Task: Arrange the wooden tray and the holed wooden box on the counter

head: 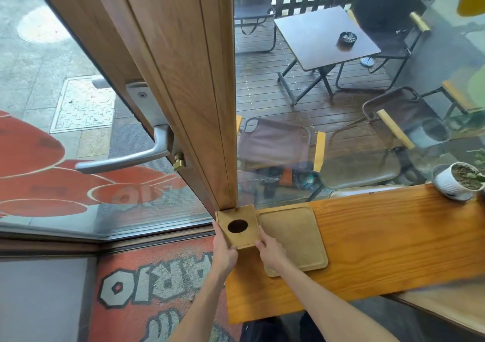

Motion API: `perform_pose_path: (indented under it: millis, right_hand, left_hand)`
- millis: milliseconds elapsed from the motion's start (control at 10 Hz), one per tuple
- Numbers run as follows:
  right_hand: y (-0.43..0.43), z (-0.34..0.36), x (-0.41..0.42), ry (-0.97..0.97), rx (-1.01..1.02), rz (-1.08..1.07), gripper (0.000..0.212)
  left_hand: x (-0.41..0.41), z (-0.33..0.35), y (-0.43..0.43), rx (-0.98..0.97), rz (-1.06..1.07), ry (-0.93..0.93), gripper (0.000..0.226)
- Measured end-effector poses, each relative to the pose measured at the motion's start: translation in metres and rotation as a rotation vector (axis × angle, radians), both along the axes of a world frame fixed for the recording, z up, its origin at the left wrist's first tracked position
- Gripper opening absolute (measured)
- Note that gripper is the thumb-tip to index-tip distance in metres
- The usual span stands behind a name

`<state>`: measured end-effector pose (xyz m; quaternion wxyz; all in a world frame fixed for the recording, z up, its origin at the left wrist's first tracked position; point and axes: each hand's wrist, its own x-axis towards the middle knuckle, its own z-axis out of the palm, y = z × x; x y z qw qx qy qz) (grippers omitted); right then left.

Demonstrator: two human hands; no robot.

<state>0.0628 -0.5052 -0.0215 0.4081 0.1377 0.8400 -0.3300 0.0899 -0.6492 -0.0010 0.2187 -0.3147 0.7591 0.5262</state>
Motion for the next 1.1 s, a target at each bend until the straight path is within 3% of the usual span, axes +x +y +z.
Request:
perform_pose_path:
  millis: [300,400,500,600,800,900,1100]
  right_hand:
    - [-0.003,0.012,-0.003,0.019,0.026,0.046,0.057]
    - [-0.007,0.025,-0.002,0.166,0.182,0.215,0.067]
    - [-0.008,0.037,0.002,0.326,0.298,0.476,0.068]
    - [-0.002,0.041,0.006,0.332,0.353,0.582,0.063]
    - [-0.001,0.041,0.002,0.276,0.401,0.617,0.065]
    - [0.002,0.045,-0.01,0.169,0.341,0.625,0.068]
    - [0.035,0.055,-0.014,0.162,0.3,0.64,0.067]
  left_hand:
    - [0.002,-0.02,-0.007,-0.007,-0.047,0.031,0.102]
    - [0.001,-0.014,-0.003,-0.082,-0.082,0.03,0.098]
    - [0.008,-0.016,0.006,-0.35,-0.221,0.048,0.088]
    - [0.013,-0.022,0.006,-0.492,-0.384,0.057,0.084]
    - [0.004,-0.013,0.001,-0.635,-0.515,-0.054,0.073]
    - [-0.008,-0.003,-0.002,-0.639,-0.584,-0.132,0.069]
    - [-0.018,0.029,-0.019,-0.551,-0.589,-0.238,0.061]
